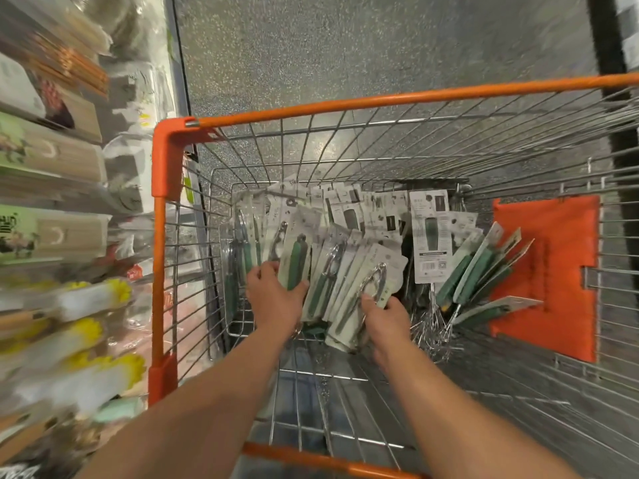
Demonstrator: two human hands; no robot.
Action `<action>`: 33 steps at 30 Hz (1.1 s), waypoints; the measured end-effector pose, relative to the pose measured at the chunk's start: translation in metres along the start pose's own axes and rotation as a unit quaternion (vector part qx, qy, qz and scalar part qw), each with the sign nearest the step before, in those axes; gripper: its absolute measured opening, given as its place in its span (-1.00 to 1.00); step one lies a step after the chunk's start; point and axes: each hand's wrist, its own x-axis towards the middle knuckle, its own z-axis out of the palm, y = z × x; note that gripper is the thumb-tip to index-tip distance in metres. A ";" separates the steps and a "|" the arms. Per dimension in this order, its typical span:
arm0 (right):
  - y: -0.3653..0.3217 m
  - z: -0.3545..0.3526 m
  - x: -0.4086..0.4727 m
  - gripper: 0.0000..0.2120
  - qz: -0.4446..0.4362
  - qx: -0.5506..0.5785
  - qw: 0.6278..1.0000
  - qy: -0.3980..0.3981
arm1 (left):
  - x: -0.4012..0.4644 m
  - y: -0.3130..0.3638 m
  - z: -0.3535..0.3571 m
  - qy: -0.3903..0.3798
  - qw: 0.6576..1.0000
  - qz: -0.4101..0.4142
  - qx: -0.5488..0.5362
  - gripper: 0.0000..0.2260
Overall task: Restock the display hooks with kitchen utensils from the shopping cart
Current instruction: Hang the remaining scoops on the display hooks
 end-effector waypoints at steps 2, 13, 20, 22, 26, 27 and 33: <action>0.001 0.001 0.003 -0.86 -0.034 -0.058 0.997 0.040 | -0.002 0.000 0.003 0.004 1.000 0.001 0.009 -0.40; -0.035 -0.022 -0.018 -0.63 -0.079 0.039 0.994 -0.071 | -0.022 0.015 -0.020 0.003 0.996 -0.002 -0.090 -0.58; -0.075 -0.031 -0.055 -0.77 -0.081 0.058 0.972 -0.211 | -0.056 0.035 -0.060 -0.025 0.961 -0.028 -0.276 -0.70; -0.091 -0.027 -0.072 -0.72 -0.096 0.039 0.965 -0.241 | -0.069 0.042 -0.072 -0.052 0.951 -0.015 -0.303 -0.71; -0.122 -0.013 -0.116 -0.33 -0.174 -0.013 0.940 -0.295 | -0.106 0.047 -0.103 -0.041 0.932 0.010 -0.361 -0.78; -0.129 -0.010 -0.128 -0.34 -0.190 -0.028 0.929 -0.317 | -0.115 0.049 -0.108 -0.025 0.925 0.011 -0.379 -0.80; -0.141 0.012 -0.210 -0.83 -0.308 -0.118 0.862 -0.386 | -0.179 0.048 -0.154 0.061 0.827 0.015 -0.559 -0.78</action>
